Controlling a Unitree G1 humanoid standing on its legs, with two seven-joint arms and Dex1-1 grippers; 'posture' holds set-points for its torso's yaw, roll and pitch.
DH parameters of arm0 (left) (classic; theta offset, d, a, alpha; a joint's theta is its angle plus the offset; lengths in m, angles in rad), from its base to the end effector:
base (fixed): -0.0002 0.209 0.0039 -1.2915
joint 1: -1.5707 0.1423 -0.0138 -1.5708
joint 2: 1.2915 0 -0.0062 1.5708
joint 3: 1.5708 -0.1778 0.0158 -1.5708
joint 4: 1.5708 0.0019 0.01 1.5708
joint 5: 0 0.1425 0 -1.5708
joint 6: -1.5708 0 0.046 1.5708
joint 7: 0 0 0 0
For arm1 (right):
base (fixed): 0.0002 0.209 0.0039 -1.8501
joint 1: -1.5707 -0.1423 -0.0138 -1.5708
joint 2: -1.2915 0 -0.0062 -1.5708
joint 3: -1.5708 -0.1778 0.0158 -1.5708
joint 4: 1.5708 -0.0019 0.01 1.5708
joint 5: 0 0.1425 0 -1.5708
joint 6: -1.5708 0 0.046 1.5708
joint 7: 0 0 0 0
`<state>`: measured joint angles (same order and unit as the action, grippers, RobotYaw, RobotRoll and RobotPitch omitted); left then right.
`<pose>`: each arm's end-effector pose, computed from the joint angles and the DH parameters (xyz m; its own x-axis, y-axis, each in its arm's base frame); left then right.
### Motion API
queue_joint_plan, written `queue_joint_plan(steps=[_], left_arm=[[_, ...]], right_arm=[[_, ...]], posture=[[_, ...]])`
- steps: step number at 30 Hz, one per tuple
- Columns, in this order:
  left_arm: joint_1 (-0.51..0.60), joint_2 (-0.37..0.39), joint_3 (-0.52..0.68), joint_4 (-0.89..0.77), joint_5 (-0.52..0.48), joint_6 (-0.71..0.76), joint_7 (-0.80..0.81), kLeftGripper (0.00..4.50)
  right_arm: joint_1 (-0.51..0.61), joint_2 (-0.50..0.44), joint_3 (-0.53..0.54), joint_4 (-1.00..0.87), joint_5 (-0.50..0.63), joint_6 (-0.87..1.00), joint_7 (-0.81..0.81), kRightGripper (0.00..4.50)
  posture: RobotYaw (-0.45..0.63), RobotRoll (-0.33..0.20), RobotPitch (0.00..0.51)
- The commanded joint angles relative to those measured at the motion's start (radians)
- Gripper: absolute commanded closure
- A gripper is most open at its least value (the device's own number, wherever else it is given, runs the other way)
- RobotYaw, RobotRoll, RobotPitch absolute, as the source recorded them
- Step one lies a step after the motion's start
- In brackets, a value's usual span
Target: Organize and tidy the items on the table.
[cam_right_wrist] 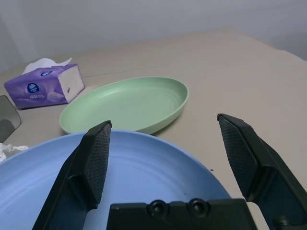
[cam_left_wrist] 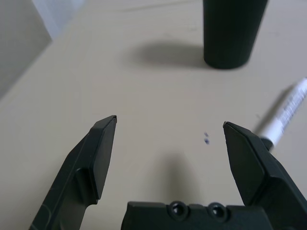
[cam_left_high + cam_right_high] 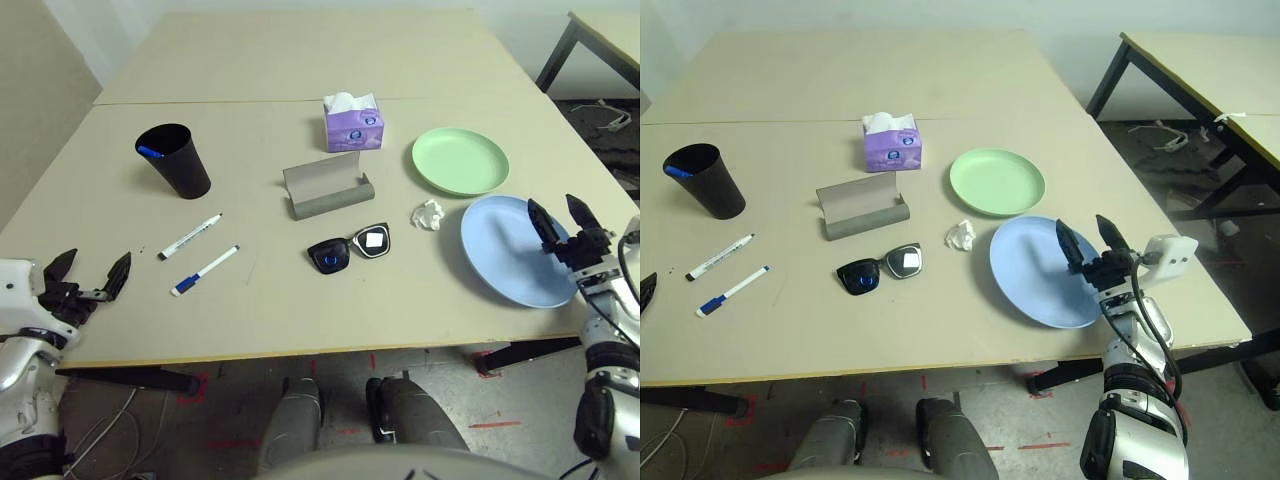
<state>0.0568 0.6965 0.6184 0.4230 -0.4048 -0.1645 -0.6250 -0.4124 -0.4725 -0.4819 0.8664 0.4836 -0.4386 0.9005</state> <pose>0.1409 0.3986 0.1051 0.9944 0.1052 0.0116 -0.1050 0.9670 0.2319 0.2360 -0.3351 0.0635 0.9340 0.2046 0.2928 -0.2241 0.9740 0.0340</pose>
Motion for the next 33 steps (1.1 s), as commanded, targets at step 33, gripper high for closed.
queue_joint_plan(steps=[33], left_arm=[[0.153,0.115,-0.189,-0.415,-0.245,0.326,-0.547,0.0]], right_arm=[[-0.022,-0.078,0.01,-0.04,0.003,0.073,0.015,0.02]], posture=[[-0.03,0.0,0.175]])
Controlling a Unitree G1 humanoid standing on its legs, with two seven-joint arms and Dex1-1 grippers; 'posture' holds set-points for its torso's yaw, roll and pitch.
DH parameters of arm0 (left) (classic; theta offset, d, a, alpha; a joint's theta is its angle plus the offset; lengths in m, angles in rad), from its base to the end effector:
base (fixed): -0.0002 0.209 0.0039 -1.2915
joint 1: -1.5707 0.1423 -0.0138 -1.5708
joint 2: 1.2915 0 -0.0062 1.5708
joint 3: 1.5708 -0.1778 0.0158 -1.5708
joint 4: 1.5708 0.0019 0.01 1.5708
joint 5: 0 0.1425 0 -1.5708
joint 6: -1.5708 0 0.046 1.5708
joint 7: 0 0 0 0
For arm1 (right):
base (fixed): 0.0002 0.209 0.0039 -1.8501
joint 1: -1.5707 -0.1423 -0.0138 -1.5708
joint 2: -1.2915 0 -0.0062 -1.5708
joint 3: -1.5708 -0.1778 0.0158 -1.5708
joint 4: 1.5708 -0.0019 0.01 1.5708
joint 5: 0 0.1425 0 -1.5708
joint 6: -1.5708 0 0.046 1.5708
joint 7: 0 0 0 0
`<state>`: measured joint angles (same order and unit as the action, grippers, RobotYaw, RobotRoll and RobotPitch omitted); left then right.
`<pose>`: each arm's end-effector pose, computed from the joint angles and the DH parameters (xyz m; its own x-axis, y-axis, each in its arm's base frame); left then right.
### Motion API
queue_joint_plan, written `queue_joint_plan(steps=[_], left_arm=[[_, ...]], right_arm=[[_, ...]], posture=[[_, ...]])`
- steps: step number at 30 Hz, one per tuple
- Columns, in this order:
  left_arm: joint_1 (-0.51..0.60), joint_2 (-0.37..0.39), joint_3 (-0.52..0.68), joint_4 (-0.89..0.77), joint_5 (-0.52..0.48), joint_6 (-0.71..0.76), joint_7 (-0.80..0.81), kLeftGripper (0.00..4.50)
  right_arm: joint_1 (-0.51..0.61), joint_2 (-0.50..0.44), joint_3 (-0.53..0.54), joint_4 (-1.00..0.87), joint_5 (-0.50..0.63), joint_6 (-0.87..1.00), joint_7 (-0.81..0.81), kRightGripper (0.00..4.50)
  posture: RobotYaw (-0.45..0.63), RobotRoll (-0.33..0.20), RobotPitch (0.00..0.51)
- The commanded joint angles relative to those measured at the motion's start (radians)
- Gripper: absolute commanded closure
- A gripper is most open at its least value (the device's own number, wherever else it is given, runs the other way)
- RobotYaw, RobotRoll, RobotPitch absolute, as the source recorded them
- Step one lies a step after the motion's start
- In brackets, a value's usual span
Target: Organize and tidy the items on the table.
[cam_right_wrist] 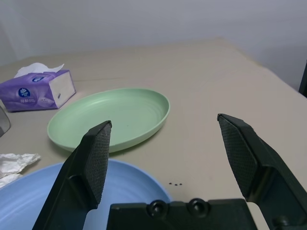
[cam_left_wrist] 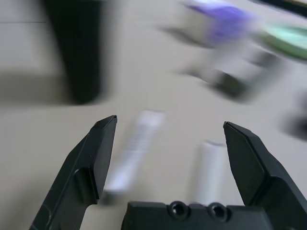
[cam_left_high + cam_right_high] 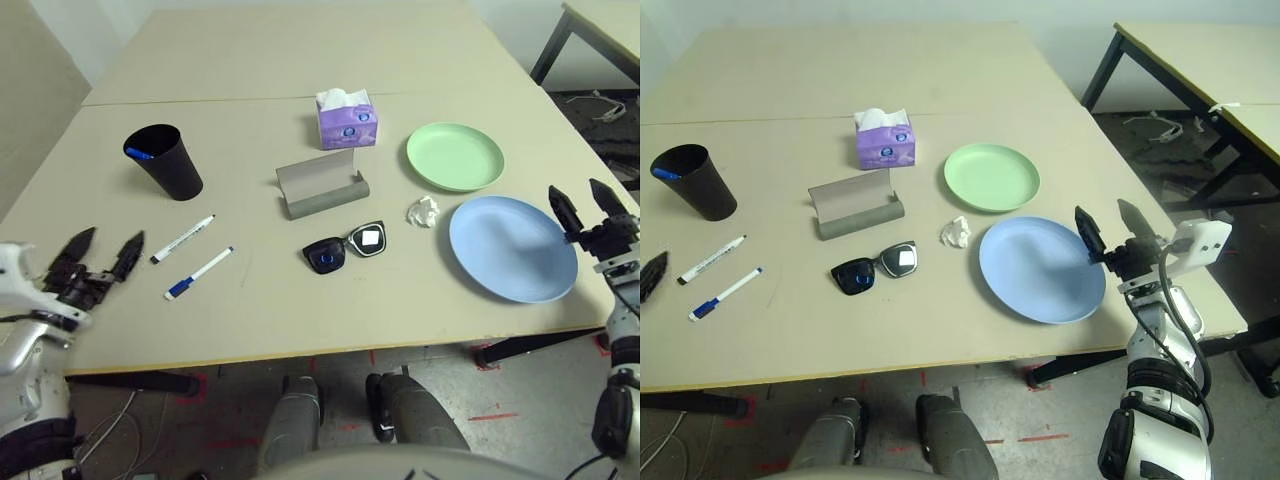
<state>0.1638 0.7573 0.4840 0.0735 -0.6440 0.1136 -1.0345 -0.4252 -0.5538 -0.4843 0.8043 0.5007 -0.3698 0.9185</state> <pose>0.1567 0.3616 0.1274 0.8371 -0.5407 -0.0833 0.5459 0.8354 0.0640 0.2375 -0.3524 0.0915 0.9212 0.2351 0.3100 -0.2385 0.9708 -0.0275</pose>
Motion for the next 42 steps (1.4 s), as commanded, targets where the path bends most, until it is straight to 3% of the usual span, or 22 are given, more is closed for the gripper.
queue_joint_plan(steps=[1,8,15,18,27,37,42], left_arm=[[0.055,0.081,-0.078,-0.078,0.008,0.04,-0.183,0.0],[-0.022,0.136,-0.192,-0.124,0.075,-0.035,-0.332,0.0],[-0.17,0.089,-0.256,-0.001,0.16,-0.225,-0.385,0.0],[-0.215,0.062,-0.272,0.025,0.149,-0.241,-0.396,0.0],[-0.269,0.026,-0.331,0.072,0.155,-0.286,-0.458,0.0],[-0.281,0.011,-0.319,0.089,0.152,-0.304,-0.415,0.0],[-0.283,0.01,-0.311,0.08,0.148,-0.313,-0.389,0.0]], right_arm=[[-0.011,0.002,0.017,0.026,-0.02,0.002,0.0,0.02],[0.026,-0.044,0.022,0.005,-0.034,0.008,0.036,0.02],[0.088,-0.113,0.012,-0.047,-0.045,0.031,0.028,0.02],[0.118,-0.144,0.012,-0.07,-0.044,0.053,0.032,0.02],[0.16,-0.238,0.055,-0.065,-0.114,0.112,0.03,0.02],[0.188,-0.231,0.137,-0.107,-0.165,0.278,0.026,0.02],[0.211,-0.233,0.173,-0.212,-0.175,0.417,0.006,0.02]], posture=[[-0.03,0.0,0.176],[-0.05,0.0,0.192],[-0.1,0.0,0.191],[-0.11,0.0,0.192],[-0.13,0.0,0.186],[-0.12,0.0,0.189],[-0.11,0.0,0.19]])
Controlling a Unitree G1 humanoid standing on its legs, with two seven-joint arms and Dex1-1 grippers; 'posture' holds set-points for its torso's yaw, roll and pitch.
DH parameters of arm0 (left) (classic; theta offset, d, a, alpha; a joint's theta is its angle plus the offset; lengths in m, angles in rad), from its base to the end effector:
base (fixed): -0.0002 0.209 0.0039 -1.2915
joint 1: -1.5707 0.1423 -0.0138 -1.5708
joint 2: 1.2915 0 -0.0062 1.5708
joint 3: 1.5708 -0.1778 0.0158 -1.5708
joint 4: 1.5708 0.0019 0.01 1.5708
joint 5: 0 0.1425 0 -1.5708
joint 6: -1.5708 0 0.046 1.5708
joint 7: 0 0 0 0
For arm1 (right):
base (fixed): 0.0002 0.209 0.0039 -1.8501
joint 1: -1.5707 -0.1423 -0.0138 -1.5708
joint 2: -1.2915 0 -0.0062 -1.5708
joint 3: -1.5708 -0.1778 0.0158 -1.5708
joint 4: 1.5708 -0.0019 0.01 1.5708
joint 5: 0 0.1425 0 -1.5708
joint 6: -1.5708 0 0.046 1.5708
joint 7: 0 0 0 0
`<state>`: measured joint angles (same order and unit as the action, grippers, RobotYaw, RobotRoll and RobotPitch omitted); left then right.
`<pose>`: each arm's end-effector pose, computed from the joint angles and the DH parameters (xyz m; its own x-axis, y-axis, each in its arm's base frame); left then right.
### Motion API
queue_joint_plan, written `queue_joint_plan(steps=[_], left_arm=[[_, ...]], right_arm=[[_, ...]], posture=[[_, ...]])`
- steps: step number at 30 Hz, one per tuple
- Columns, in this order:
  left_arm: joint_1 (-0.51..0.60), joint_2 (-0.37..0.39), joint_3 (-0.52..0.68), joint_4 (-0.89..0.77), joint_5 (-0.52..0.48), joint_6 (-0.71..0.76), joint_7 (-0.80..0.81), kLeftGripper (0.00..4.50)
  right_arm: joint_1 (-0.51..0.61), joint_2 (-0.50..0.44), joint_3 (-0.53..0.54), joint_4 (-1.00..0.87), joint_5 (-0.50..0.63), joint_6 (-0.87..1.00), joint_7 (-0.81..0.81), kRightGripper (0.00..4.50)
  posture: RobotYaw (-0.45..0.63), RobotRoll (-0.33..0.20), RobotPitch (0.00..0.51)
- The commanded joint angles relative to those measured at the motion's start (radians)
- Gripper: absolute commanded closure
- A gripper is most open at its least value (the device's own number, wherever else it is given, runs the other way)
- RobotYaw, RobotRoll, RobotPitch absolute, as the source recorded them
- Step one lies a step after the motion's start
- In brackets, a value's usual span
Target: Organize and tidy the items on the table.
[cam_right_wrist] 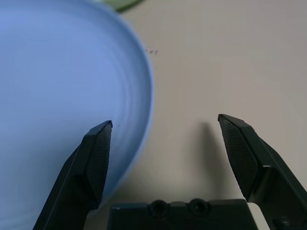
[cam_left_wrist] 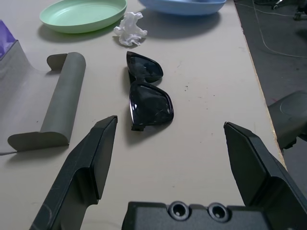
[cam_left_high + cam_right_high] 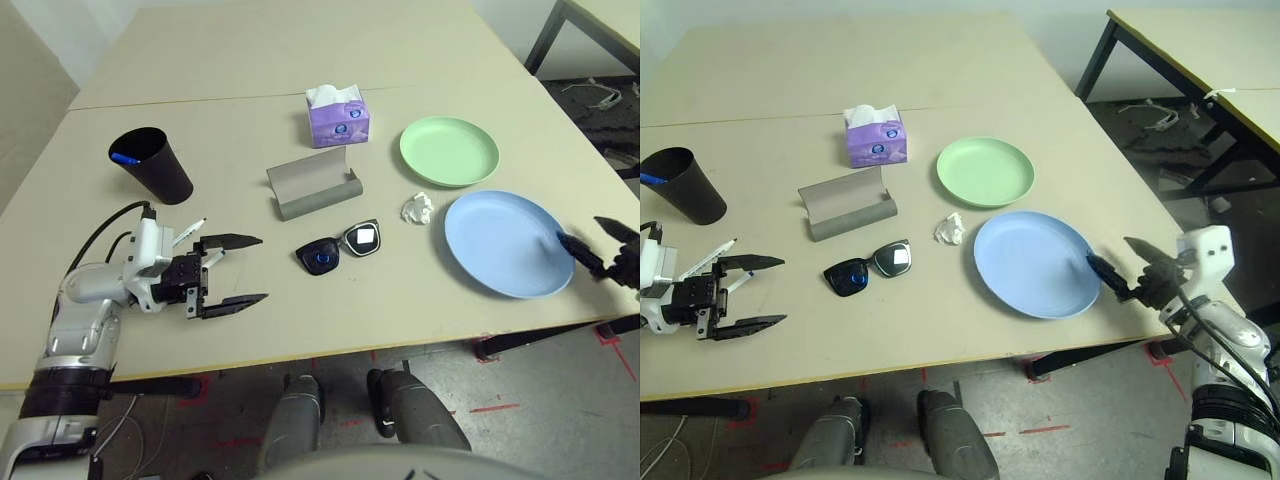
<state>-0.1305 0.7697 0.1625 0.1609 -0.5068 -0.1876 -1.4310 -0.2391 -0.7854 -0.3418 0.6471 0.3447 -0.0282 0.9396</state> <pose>0.2225 0.3115 0.1411 0.3427 -0.9226 -0.1770 0.9053 0.2740 0.3247 0.2084 -0.3839 0.1090 0.9183 0.3200 -0.2332 -0.3566 0.9244 -0.1356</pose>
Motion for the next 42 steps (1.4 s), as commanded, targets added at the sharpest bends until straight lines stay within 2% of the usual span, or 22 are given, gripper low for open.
queue_joint_plan(steps=[1,7,8,11,15,19,21,22,27,34,37,42], left_arm=[[0.013,-0.002,0.009,-0.011,0.01,-0.012,0.01,0.0],[0.022,-0.007,-0.003,-0.031,0.015,-0.021,0.021,0.0],[0.022,-0.008,-0.004,-0.031,0.017,-0.025,0.023,0.0],[0.019,-0.011,-0.006,-0.027,0.02,-0.034,0.027,0.0],[0.008,-0.013,-0.009,-0.012,0.027,-0.044,0.033,0.0],[0.005,-0.013,-0.01,0.0,0.031,-0.046,0.034,0.0],[0.004,-0.014,-0.012,0.004,0.033,-0.045,0.036,0.0],[0.002,-0.015,-0.014,0.005,0.036,-0.046,0.037,0.0],[-0.002,-0.02,-0.021,0.018,0.045,-0.053,0.035,0.0],[-0.005,-0.024,-0.035,0.045,0.067,-0.082,0.028,0.0],[0.0,-0.022,-0.04,0.048,0.073,-0.095,0.028,0.0],[0.014,-0.023,-0.035,0.03,0.074,-0.091,0.039,0.0]], right_arm=[[0.03,-0.002,0.038,-0.079,-0.022,0.098,-0.019,0.02],[0.048,0.001,0.049,-0.211,-0.004,0.241,-0.035,0.02],[0.051,0.0,0.05,-0.228,0.0,0.268,-0.036,0.19],[0.057,0.003,0.045,-0.276,0.019,0.335,-0.034,0.97],[0.06,0.009,0.036,-0.298,0.029,0.354,-0.032,2.47],[0.058,0.012,0.02,-0.298,0.037,0.319,-0.034,3.77],[0.055,0.012,0.002,-0.301,0.053,0.309,-0.039,4.34],[0.051,0.012,-0.013,-0.307,0.067,0.314,-0.04,4.49],[-0.016,-0.004,-0.091,-0.325,0.171,0.427,-0.068,4.49],[-0.14,-0.049,-0.1,-0.341,0.271,0.739,-0.116,4.49],[-0.182,-0.034,-0.105,-0.348,0.297,0.841,-0.17,4.49],[-0.279,0.04,-0.11,-0.378,0.317,0.958,-0.319,4.49]], posture=[[-0.1,0.0,0.19],[-0.1,0.0,0.194],[-0.1,0.0,0.194],[-0.1,0.0,0.194],[-0.1,0.0,0.193],[-0.11,0.0,0.19],[-0.11,0.0,0.19],[-0.11,0.0,0.191],[-0.13,0.0,0.191],[-0.13,0.0,0.194],[-0.12,0.0,0.194],[-0.12,0.0,0.195]])
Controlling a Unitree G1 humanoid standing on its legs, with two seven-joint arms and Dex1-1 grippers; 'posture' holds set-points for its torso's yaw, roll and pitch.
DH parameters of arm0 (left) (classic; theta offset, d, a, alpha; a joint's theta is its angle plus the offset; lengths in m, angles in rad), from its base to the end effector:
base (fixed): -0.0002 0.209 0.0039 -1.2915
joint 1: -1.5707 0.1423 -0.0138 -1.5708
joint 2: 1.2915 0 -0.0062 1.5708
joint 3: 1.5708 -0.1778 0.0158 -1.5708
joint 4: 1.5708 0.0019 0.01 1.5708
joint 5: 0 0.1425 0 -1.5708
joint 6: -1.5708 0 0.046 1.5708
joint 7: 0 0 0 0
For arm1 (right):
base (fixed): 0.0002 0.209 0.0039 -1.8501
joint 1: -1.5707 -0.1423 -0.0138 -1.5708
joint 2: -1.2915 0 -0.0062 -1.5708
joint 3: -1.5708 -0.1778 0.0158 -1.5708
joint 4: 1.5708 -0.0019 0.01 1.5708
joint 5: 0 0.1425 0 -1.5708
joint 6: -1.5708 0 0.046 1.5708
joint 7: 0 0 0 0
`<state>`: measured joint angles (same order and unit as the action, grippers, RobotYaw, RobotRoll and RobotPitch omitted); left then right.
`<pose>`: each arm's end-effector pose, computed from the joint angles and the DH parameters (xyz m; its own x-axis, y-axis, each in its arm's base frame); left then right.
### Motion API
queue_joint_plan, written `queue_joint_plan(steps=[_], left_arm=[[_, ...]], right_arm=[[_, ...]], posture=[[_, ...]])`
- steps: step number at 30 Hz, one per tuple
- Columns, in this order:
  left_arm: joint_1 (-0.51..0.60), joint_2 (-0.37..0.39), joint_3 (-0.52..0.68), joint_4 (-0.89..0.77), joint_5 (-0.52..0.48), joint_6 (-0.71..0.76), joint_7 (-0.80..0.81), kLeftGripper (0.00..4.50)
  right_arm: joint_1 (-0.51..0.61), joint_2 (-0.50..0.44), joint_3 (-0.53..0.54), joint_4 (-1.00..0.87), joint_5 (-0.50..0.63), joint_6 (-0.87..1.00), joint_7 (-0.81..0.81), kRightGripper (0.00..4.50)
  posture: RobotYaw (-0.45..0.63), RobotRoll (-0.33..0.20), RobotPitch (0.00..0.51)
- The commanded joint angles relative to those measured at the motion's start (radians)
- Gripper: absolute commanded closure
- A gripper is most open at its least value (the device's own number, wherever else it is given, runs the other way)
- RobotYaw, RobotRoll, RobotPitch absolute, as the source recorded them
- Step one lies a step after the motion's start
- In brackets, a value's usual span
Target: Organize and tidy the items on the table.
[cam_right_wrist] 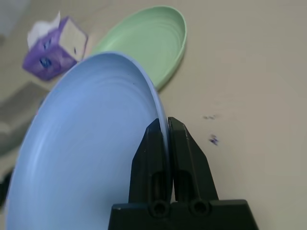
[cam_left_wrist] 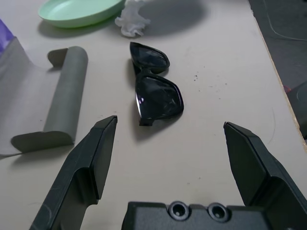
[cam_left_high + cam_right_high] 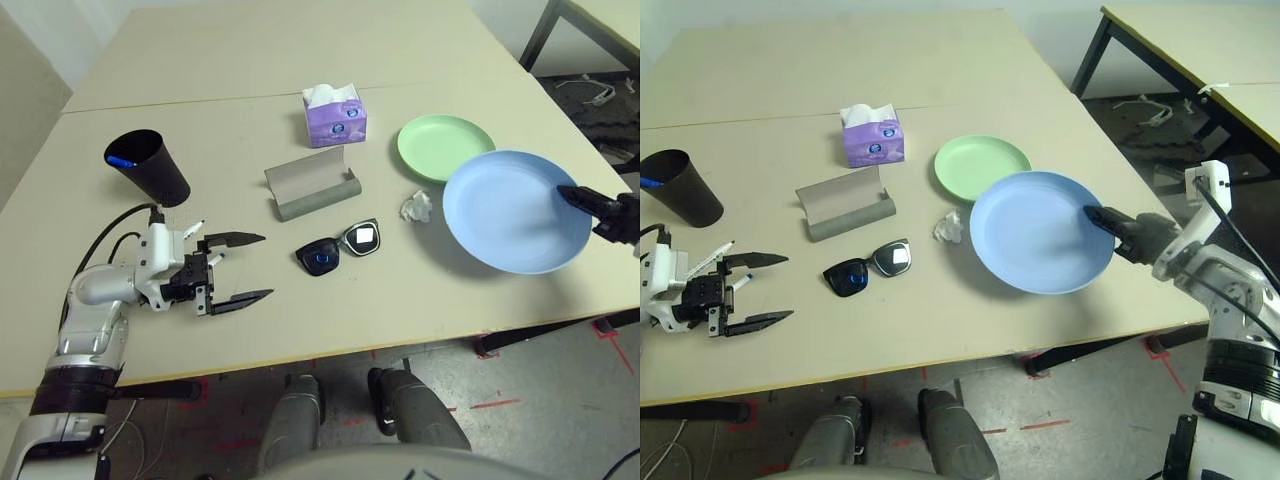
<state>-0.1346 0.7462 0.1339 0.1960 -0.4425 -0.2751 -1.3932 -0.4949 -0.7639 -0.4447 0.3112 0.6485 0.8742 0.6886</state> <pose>0.2236 0.3067 0.1327 0.3667 -0.9079 -0.2030 0.8865 0.2748 0.3724 0.2499 -0.3408 0.1830 0.9096 0.3796 -0.1690 -0.2973 0.8787 0.3734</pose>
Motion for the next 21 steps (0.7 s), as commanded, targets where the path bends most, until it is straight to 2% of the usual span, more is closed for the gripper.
queue_joint_plan(steps=[1,5,11,21], left_arm=[[0.021,0.001,-0.006,-0.007,0.009,-0.003,0.002,0.0],[0.03,-0.001,-0.005,-0.008,0.011,-0.008,0.009,0.0],[0.038,-0.009,-0.012,-0.031,0.017,-0.008,0.033,0.0],[0.081,-0.008,-0.002,-0.064,0.02,-0.014,0.054,0.0]], right_arm=[[-0.041,0.034,-0.007,-0.05,0.014,0.071,-0.095,4.49],[-0.147,0.117,0.031,-0.062,-0.019,0.078,-0.21,4.49],[-0.268,0.235,0.057,0.015,-0.091,-0.03,-0.329,4.49],[-0.434,0.248,0.089,0.317,-0.231,-0.313,-0.343,4.49]], posture=[[-0.12,0.0,0.195],[-0.11,0.0,0.192],[-0.11,0.0,0.186],[-0.08,0.0,0.187]])
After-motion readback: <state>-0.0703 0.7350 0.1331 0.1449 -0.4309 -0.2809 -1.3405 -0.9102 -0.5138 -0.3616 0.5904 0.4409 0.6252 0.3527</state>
